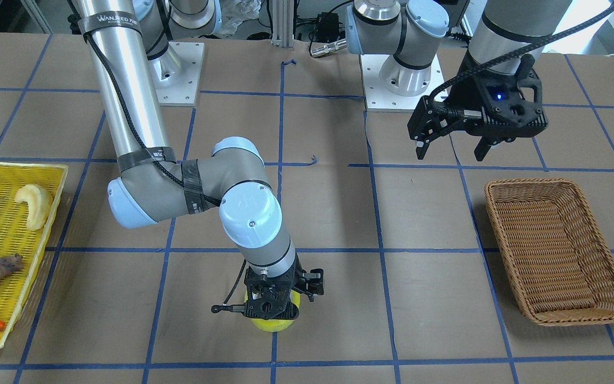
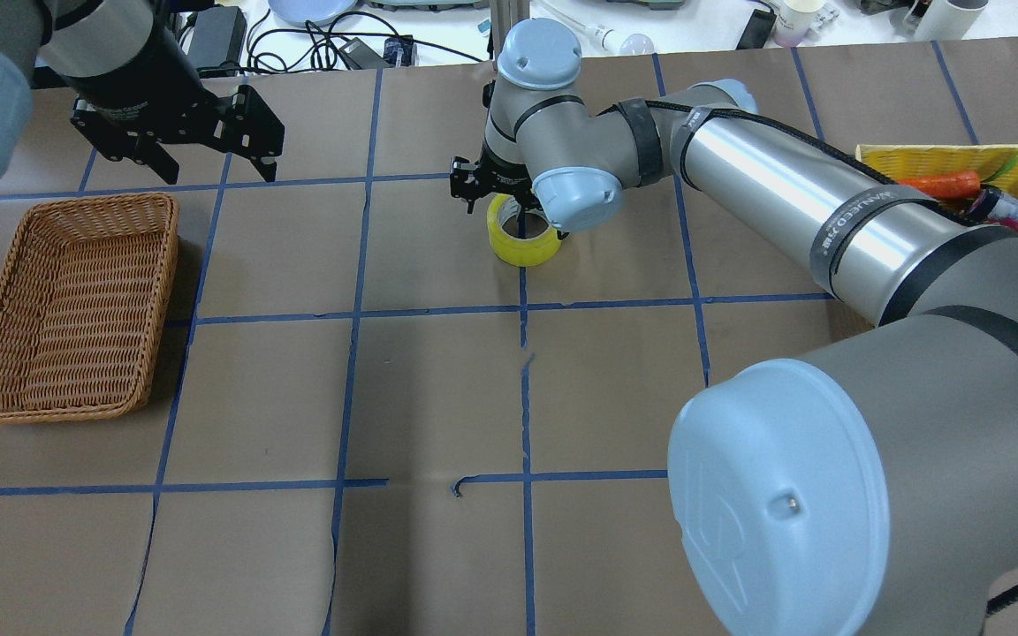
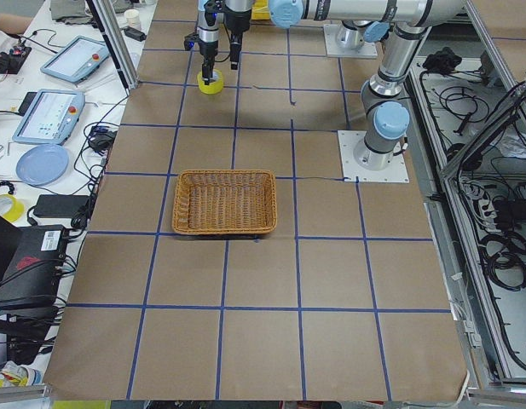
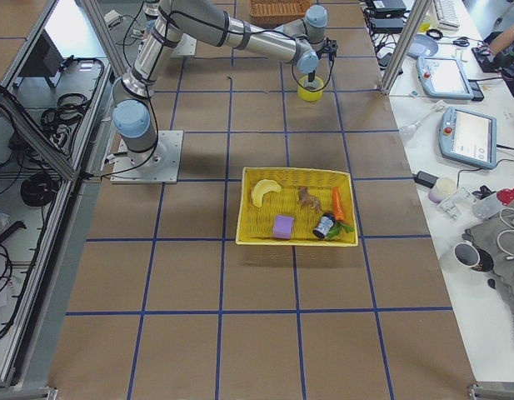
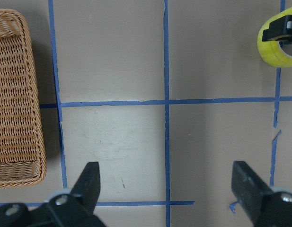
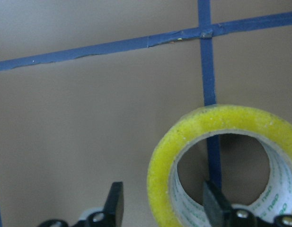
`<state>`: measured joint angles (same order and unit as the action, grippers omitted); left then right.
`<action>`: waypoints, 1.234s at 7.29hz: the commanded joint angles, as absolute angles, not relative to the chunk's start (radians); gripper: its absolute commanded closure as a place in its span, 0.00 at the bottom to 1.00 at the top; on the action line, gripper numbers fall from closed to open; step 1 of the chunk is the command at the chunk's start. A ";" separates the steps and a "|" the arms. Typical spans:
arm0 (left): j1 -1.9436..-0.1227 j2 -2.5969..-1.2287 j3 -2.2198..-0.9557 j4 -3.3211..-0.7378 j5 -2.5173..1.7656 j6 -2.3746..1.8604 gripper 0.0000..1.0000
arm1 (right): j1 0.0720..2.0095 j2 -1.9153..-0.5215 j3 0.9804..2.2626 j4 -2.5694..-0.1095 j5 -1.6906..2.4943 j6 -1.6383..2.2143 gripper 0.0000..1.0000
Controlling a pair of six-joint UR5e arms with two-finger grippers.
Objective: Transfer tape with both arms
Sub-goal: 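Carry the tape roll with the right gripper to the table center, then release the tape roll and raise the right gripper away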
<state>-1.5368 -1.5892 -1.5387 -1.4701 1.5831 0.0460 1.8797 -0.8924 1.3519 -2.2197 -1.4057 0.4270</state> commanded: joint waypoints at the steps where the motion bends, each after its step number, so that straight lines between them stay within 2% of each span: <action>1: -1.534 -1.589 -1.539 -1.470 1.583 0.046 0.00 | 1.859 -1.007 1.354 -2.073 -1.481 0.381 0.00; 3: -1.532 -1.589 -1.533 -1.471 1.583 0.049 0.00 | 1.826 -1.148 1.356 -1.877 -1.612 0.274 0.00; 6: -1.537 -1.630 -1.525 -1.467 1.583 0.031 0.00 | 1.619 -1.385 1.362 -1.587 -1.586 0.004 0.00; 9: -1.586 -1.757 -1.526 -1.236 1.546 0.025 0.00 | 1.528 -1.521 1.433 -1.566 -1.505 -0.203 0.00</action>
<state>-1.5625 -1.6969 -1.5268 -1.3297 1.5547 0.0282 1.5505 -1.4753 1.4059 -1.5707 -1.5203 -0.1542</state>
